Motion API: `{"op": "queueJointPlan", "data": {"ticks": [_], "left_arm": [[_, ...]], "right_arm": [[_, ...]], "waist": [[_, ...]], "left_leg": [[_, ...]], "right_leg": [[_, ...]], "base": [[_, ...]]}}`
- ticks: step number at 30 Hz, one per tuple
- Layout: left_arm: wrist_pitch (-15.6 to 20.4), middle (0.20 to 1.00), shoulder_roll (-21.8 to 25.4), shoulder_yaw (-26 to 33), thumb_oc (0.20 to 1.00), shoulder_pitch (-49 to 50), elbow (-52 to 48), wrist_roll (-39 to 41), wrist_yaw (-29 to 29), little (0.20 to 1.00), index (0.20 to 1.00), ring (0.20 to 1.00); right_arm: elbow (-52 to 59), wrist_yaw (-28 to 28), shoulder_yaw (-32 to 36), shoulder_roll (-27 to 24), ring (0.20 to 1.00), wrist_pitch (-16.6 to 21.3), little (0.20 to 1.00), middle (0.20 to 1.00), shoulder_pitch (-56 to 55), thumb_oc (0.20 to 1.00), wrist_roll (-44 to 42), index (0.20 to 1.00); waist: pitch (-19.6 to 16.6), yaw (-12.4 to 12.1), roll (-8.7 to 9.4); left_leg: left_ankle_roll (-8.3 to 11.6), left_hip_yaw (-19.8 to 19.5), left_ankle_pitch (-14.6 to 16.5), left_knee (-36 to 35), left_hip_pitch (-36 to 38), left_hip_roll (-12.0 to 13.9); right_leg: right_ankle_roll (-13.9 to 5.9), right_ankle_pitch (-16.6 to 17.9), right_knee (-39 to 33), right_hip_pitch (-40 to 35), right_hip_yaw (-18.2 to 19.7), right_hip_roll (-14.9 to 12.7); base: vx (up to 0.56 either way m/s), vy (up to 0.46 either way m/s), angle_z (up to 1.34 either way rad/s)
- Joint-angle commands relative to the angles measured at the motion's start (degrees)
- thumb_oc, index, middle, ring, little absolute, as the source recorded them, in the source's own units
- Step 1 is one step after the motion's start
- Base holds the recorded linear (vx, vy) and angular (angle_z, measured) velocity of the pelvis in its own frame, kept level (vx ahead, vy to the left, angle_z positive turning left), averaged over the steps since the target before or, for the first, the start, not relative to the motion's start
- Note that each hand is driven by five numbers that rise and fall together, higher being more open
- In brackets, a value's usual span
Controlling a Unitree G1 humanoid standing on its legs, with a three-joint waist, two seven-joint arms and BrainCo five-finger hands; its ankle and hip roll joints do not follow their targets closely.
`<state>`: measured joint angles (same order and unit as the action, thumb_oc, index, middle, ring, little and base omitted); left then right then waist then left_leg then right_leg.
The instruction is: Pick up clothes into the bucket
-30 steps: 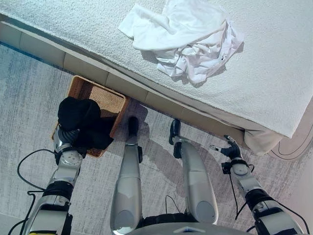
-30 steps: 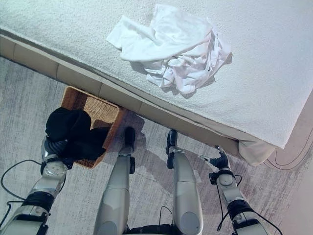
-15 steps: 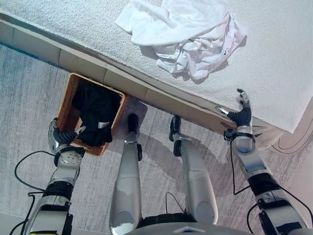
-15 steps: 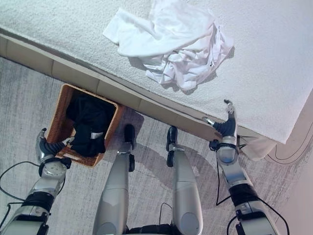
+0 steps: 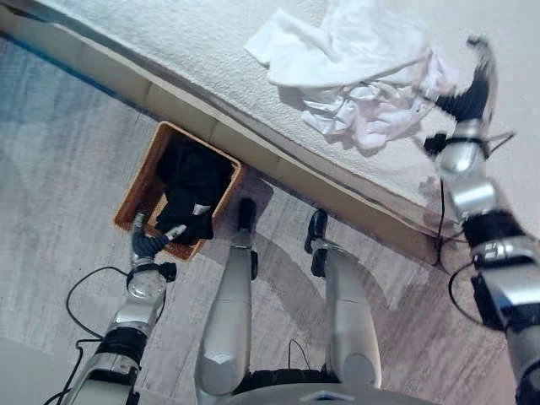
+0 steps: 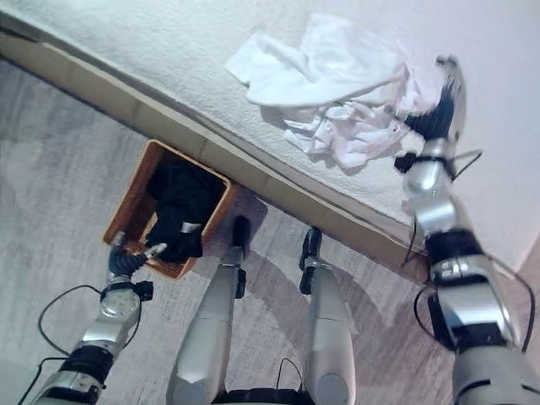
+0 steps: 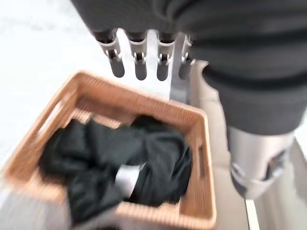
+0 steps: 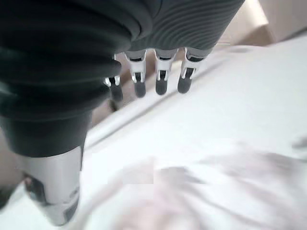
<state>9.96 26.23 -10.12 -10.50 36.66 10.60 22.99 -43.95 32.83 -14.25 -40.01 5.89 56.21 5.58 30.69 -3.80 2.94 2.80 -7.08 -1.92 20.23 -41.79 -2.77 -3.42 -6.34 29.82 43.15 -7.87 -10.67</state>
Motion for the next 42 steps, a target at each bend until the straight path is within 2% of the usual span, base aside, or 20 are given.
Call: {"op": "queueJointPlan", "data": {"ticks": [1,2,3,4,9,10,13,15,16,20,21,23,30,31,32,33,34,37,38,42], "left_arm": [[3.3,1.000,-1.7,-3.4,1.000,2.6,-1.3,3.8,-3.5,1.000,1.000,1.000],[3.3,1.000,-2.3,-7.0,1.000,2.6,-1.9,3.0,-4.8,1.000,1.000,1.000],[3.3,1.000,-2.4,-6.9,1.000,2.6,-1.9,3.0,-4.8,1.000,1.000,1.000],[3.2,1.000,-2.5,-10.3,1.000,2.3,-2.2,1.6,-5.9,1.000,1.000,1.000],[3.0,1.000,-3.0,-12.5,1.000,2.5,-2.3,1.8,-6.7,1.000,1.000,1.000],[2.8,1.000,-3.5,-14.5,1.000,3.1,-2.1,1.7,-7.4,1.000,1.000,1.000],[2.8,1.000,-3.6,-14.7,1.000,2.8,-2.2,1.8,-7.5,1.000,1.000,1.000],[2.3,1.000,-3.8,-14.6,1.000,2.5,-2.0,2.6,-8.6,1.000,1.000,1.000],[2.2,1.000,-3.8,-14.4,1.000,2.6,-2.2,3.1,-9.1,1.000,1.000,1.000],[1.6,1.000,-4.5,-14.2,1.000,2.4,-1.9,3.6,-9.3,1.000,1.000,1.000],[1.3,1.000,-4.6,-13.9,1.000,2.0,-1.9,3.6,-9.7,1.000,1.000,1.000],[1.3,1.000,-4.6,-13.8,1.000,1.8,-2.1,3.8,-9.8,1.000,1.000,1.000],[0.9,1.000,-5.0,-13.5,1.000,0.6,-1.5,3.3,-9.4,1.000,1.000,1.000],[0.9,1.000,-4.7,-13.2,1.000,0.1,-1.6,3.2,-9.4,1.000,1.000,1.000],[1.0,1.000,-4.4,-12.8,1.000,0.2,-1.5,3.1,-9.4,1.000,1.000,1.000],[1.0,1.000,-4.4,-12.8,1.000,0.2,-1.5,3.1,-9.4,1.000,1.000,1.000],[1.2,1.000,-3.5,-12.2,1.000,0.4,-2.1,2.9,-9.2,1.000,1.000,1.000],[1.4,1.000,-2.7,-11.4,1.000,0.7,-2.3,2.8,-9.2,1.000,1.000,1.000],[1.7,1.000,-1.8,-10.5,1.000,0.7,-3.0,2.7,-8.9,1.000,1.000,1.000],[2.1,1.000,-0.6,-9.2,1.000,1.0,-4.5,2.7,-8.9,1.000,1.000,1.000]], "right_arm": [[-6.3,-0.9,-6.0,-5.7,1.000,-1.4,1.000,1.000,4.5,1.000,1.3,1.000],[-10.4,-1.5,-9.7,-5.9,1.000,-1.7,1.000,1.000,8.6,1.000,1.6,1.000],[-10.5,-1.5,-9.9,-5.9,1.000,-1.7,1.000,1.000,8.8,1.000,1.5,1.000],[-15.3,-3.0,-14.0,-6.6,1.000,-2.3,1.000,1.000,12.4,1.000,2.9,1.000],[-20.8,-4.1,-17.5,-6.7,1.000,-3.1,1.000,1.000,16.0,1.000,3.6,1.000],[-25.6,-6.1,-20.0,-7.2,1.000,-4.0,1.000,1.000,17.3,1.000,4.6,1.000],[-27.1,-6.9,-20.5,-7.4,1.000,-4.4,1.000,1.000,17.5,1.000,4.6,1.000],[-31.1,-13.3,-23.6,-7.7,1.000,-5.6,1.000,1.000,17.8,1.000,6.5,1.000],[-32.1,-14.5,-24.1,-7.6,1.000,-6.0,1.000,1.000,18.1,1.000,6.9,1.000],[-33.3,-15.5,-23.4,-6.9,1.000,-6.5,1.000,1.000,17.6,1.000,6.8,1.000],[-32.9,-18.1,-24.2,-6.5,0.382,-6.5,0.382,0.382,16.9,0.382,7.4,0.382],[-32.8,-18.4,-24.6,-6.3,0.200,-6.6,0.200,0.200,17.4,0.200,7.4,0.200],[-29.9,-15.2,-23.5,-6.7,0.200,-6.1,0.200,0.200,19.2,0.200,4.8,0.200],[-28.7,-14.7,-23.7,-7.0,0.200,-5.8,0.200,0.200,20.4,0.200,4.5,0.200],[-26.5,-14.1,-24.2,-7.3,0.200,-5.4,0.200,0.200,21.1,0.200,3.8,0.200],[-26.5,-14.1,-24.2,-7.3,0.200,-5.4,0.200,0.200,21.1,0.200,3.8,0.200],[-24.0,-13.4,-25.0,-7.8,0.200,-5.0,0.200,0.200,22.5,0.200,3.2,0.200],[-20.4,-12.7,-25.5,-8.8,0.200,-4.4,0.200,0.200,23.6,0.200,2.7,0.200],[-16.5,-11.3,-25.6,-10.1,0.200,-3.9,0.200,0.200,24.9,0.200,1.9,0.200],[-11.3,-10.2,-25.5,-13.0,0.200,-3.5,0.200,0.200,26.5,0.200,1.0,0.200]], "waist": [[-0.9,0.0,-3.73],[-0.9,-0.8,-4.22],[-0.9,-0.7,-4.28],[-0.9,-1.6,-4.81],[-0.9,-2.5,-5.65],[-0.9,-3.6,-6.55],[-0.9,-3.8,-6.98],[-0.9,-4.9,-8.18],[-0.9,-5.3,-8.42],[-0.9,-5.7,-8.85],[-0.9,-5.8,-8.79],[-0.9,-5.8,-8.72],[-0.9,-4.7,-7.36],[-0.9,-4.6,-7.25],[-0.9,-3.9,-6.46],[-0.9,-4.0,-6.45],[-0.9,-3.3,-5.46],[-0.9,-2.6,-4.46],[-0.9,-1.8,-3.53],[-0.9,-0.9,-2.43]], "left_leg": [[-0.89,-2.4,4.4,2.7,0.6,-2.0],[-0.69,-3.4,3.5,1.0,1.1,-2.2],[-0.68,-3.5,3.4,1.0,1.2,-2.2],[-0.41,-4.5,2.5,-0.7,1.8,-2.4],[-0.19,-5.9,1.3,-2.7,2.6,-2.6],[0.16,-7.5,1.8,-4.6,4.8,-2.9],[0.27,-8.1,1.4,-5.4,5.2,-2.9],[0.71,-9.9,-0.5,-8.1,6.1,-2.9],[0.71,-10.3,-0.9,-8.7,6.3,-2.8],[0.78,-10.5,-1.5,-9.8,6.8,-2.5],[0.71,-10.8,-1.8,-10.4,7.0,-2.3],[0.75,-10.8,-1.9,-10.6,7.1,-2.2],[0.71,-9.7,-1.5,-10.7,8.7,-1.5],[0.67,-9.4,-2.7,-10.6,7.9,-1.4],[0.71,-8.6,-2.4,-10.4,8.9,-1.1],[0.70,-8.6,-2.4,-10.4,8.9,-1.1],[0.74,-7.4,-1.9,-10.2,10.4,-0.8],[0.82,-6.3,-1.5,-10.3,12.0,-0.3],[0.88,-5.2,-1.1,-10.4,13.9,-0.1],[0.85,-3.7,-0.3,-10.6,17.3,0.2]], "right_leg": [[-3.34,1.0,-3.2,-3.8,-0.1,-2.5],[-3.40,1.0,-3.2,-4.1,-0.9,-3.0],[-3.40,1.0,-3.2,-4.2,-1.0,-3.0],[-3.48,0.8,-3.3,-4.8,-2.2,-3.6],[-3.53,0.6,-3.1,-5.2,-3.5,-4.1],[-4.01,-1.8,-1.7,-6.7,-4.7,-5.0],[-3.99,-1.9,-1.6,-7.0,-5.3,-5.3],[-3.84,-2.4,-1.2,-7.3,-7.3,-6.1],[-3.86,-2.5,-1.2,-7.5,-7.7,-6.2],[-3.97,-2.4,-1.5,-7.8,-8.2,-6.2],[-3.94,-2.5,-1.5,-7.6,-8.2,-6.0],[-3.96,-2.4,-1.7,-7.7,-8.2,-5.9],[-4.26,-1.6,-3.6,-9.3,-7.3,-5.0],[-3.92,0.6,-4.8,-8.8,-7.6,-4.7],[-4.04,1.0,-5.6,-9.8,-6.9,-4.4],[-4.04,1.0,-5.6,-9.8,-6.8,-4.4],[-4.25,1.8,-6.7,-11.2,-6.1,-3.9],[-4.44,2.2,-7.8,-12.8,-5.4,-3.4],[-4.68,2.8,-9.0,-14.5,-4.7,-3.0],[-4.92,3.5,-10.6,-17.9,-3.8,-2.6]], "base": [[-0.01,-0.093,0.33],[-0.01,-0.079,0.32],[-0.01,-0.120,0.43],[0.00,-0.066,0.30],[0.02,-0.087,0.31],[0.09,-0.134,0.14],[0.03,-0.086,0.41],[0.01,-0.126,0.18],[0.02,-0.087,0.28],[0.02,-0.039,0.24],[0.01,-0.030,0.04],[0.01,-0.022,0.01],[-0.01,0.013,-0.01],[-0.08,0.102,-0.12],[-0.07,0.090,-0.11],[0.00,0.074,-0.16],[0.00,0.045,-0.16],[-0.01,0.064,-0.37],[-0.01,0.073,-0.39],[0.00,0.077,-0.39]]}}
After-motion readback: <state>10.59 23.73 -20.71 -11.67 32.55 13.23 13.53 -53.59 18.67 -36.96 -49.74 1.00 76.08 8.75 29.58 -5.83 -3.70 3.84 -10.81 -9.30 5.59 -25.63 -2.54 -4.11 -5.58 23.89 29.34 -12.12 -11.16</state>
